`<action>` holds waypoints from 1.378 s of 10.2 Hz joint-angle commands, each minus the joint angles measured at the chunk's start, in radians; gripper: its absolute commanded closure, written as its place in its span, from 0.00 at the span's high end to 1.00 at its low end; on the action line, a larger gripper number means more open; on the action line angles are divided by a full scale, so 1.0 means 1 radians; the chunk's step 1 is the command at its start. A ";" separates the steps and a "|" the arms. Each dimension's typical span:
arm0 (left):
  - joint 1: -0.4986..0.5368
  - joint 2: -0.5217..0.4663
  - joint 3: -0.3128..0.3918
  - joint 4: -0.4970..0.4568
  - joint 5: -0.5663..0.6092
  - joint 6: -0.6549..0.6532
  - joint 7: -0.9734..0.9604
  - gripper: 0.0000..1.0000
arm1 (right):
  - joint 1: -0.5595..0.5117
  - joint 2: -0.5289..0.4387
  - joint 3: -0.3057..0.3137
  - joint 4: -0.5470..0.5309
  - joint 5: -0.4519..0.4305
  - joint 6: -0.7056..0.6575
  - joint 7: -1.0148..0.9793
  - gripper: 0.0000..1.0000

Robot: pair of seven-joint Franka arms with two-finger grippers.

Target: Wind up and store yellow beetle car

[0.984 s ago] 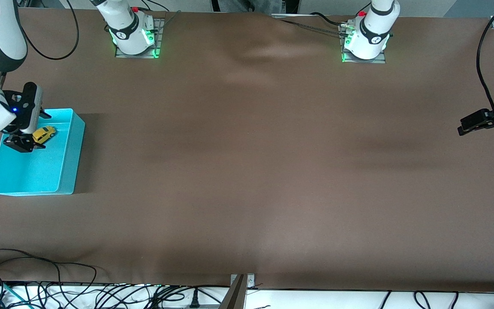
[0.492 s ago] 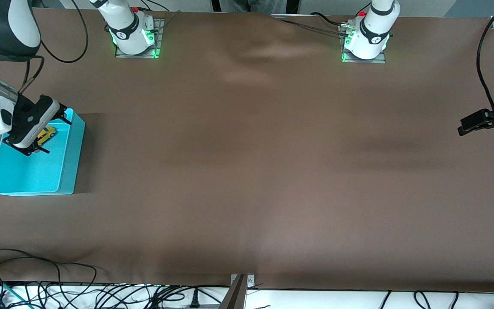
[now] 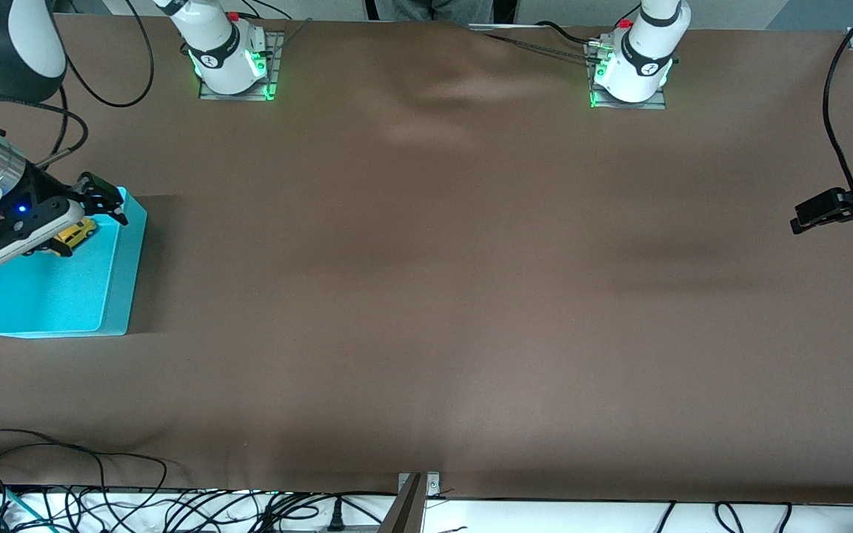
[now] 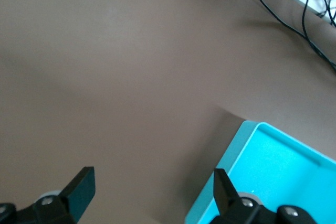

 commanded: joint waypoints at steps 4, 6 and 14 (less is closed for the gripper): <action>0.008 -0.003 0.002 0.003 -0.031 -0.013 0.029 1.00 | 0.113 -0.018 -0.107 0.144 0.020 -0.183 0.352 1.00; 0.008 -0.003 0.002 0.002 -0.031 -0.013 0.031 1.00 | 0.115 -0.015 -0.106 0.162 0.015 -0.220 0.406 1.00; 0.007 -0.005 0.000 -0.007 -0.031 -0.015 0.029 1.00 | 0.115 -0.053 -0.106 0.154 0.003 -0.302 0.428 1.00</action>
